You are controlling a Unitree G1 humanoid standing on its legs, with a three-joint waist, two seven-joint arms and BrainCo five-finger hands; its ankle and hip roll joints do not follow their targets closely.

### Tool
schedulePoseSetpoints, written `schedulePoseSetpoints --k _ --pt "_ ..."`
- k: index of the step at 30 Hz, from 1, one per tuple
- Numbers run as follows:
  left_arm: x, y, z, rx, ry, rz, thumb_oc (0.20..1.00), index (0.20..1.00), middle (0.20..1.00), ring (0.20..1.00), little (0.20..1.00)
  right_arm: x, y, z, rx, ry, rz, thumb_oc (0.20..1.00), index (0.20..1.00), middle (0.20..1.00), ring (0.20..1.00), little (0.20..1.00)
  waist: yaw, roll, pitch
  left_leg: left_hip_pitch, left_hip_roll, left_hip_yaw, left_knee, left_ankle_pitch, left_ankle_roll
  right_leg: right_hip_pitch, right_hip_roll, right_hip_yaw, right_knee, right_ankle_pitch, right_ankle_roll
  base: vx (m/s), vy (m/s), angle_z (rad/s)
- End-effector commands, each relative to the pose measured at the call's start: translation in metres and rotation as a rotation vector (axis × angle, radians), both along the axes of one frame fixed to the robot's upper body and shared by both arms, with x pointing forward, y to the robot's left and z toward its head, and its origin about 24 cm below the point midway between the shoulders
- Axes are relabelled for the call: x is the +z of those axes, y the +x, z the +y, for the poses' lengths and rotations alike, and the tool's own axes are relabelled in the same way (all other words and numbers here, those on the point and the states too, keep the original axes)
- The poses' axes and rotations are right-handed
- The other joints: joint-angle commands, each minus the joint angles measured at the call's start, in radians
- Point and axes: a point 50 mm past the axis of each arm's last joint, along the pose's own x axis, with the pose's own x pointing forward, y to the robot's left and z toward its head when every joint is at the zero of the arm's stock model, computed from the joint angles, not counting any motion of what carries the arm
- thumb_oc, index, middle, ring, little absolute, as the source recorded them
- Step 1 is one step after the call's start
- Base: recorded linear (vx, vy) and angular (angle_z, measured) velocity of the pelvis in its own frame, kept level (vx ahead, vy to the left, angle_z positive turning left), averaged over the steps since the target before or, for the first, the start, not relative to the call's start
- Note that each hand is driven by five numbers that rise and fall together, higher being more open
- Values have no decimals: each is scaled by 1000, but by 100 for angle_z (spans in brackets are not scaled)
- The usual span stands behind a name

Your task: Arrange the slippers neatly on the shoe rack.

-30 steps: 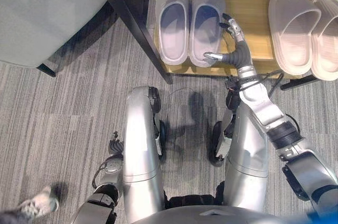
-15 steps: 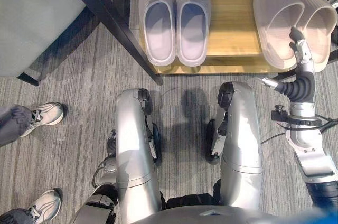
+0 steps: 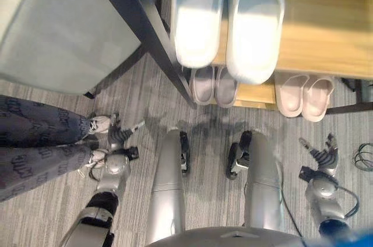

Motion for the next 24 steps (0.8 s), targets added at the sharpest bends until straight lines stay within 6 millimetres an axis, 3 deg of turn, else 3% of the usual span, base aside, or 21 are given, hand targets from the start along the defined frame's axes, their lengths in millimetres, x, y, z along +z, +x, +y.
schedulePoseSetpoints --k 1,4,5,6,7,11,12,13,16,17,20,22,24 --pt "-1 -2 -1 -31 40 5 1000 1000 1000 1000 1000 0 -5 -5 -46 43 -29 1000 1000 1000 1000 1000 -8 -21 0 -13 45 -86 -179 172 -42 24 -51 18 -130 122 18 0 0 0" --pt "-28 -27 -4 6 -17 135 1000 1000 1000 1000 1000 -23 -24 -7 -58 39 131 1000 1000 1000 1000 1000 -2 -20 -26 180 53 -64 -362 213 -42 202 -34 -15 -322 180 49 39 2 -1" --pt "-28 -27 -4 6 -18 135 1000 1000 1000 1000 1000 -22 -24 -7 -58 38 131 1000 1000 1000 1000 1000 -2 -20 -20 189 53 -64 -368 215 -42 211 -33 -17 -328 182 49 117 0 -14" --pt "-44 -42 -13 -18 -23 228 1000 1000 1000 1000 1000 -34 -35 -5 -42 20 226 1000 1000 1000 1000 1000 0 -22 -29 307 50 -51 -464 233 -39 319 -17 -37 -429 216 66 210 -52 -19" --pt "-67 -73 -23 -45 -42 379 1000 1000 1000 1000 1000 -50 -60 -6 -20 0 376 1000 1000 1000 1000 1000 6 -22 -54 500 36 -28 -693 329 -48 507 9 -90 -626 308 92 267 -73 -6" --pt "-82 -98 -29 -45 -72 482 1000 1000 1000 1000 1000 -68 -92 -1 -31 40 521 1000 1000 1000 1000 1000 9 -18 -80 729 36 -10 -965 442 -85 745 50 -143 -872 392 118 182 -100 1" --pt "-82 -98 -29 -45 -72 482 1000 1000 1000 1000 1000 -68 -92 -1 -31 40 521 1000 1000 1000 1000 1000 9 -18 -80 729 36 -10 -965 442 -85 745 50 -143 -872 392 118 207 -161 7" --pt "-88 -113 -33 -37 -79 531 1000 1000 1000 1000 1000 -75 -110 5 2 23 605 1000 1000 1000 1000 1000 14 -14 -101 884 47 -2 -1148 503 -98 873 85 -149 -1028 457 135 175 -163 5" --pt "-94 -131 -34 -3 -97 578 1000 1000 1000 1000 1000 -80 -126 9 -24 65 649 1000 1000 1000 1000 1000 24 1 -146 1034 73 8 -1367 624 -125 1004 156 -146 -1243 512 135 168 -159 5" --pt "-95 -133 -34 19 -105 584 1000 1000 1000 1000 1000 -80 -126 9 -15 63 652 1000 1000 1000 1000 1000 38 -3 -145 1041 68 -37 -1350 684 -146 1043 173 -139 -1301 547 134 22 -108 -11" --pt "-94 -126 -34 50 -135 556 1000 1000 1000 1000 1000 -77 -113 6 5 44 622 1000 1000 1000 1000 1000 55 -25 -145 1064 0 -139 -1246 604 -132 1048 162 -98 -1339 584 140 -72 34 -35" --pt "-102 -148 -41 71 -173 633 1000 1000 1000 1000 1000 -75 -109 1 5 39 610 1000 1000 1000 1000 1000 51 -2 -161 1144 -14 -103 -1287 511 -97 1045 170 -48 -1337 585 147 13 153 -105" --pt "-105 -158 -45 67 -181 665 1000 1000 1000 1000 1000 -75 -111 2 1 48 610 1000 1000 1000 1000 1000 46 7 -169 1153 -29 -90 -1297 492 -83 1054 163 -23 -1331 592 148 28 143 -76"
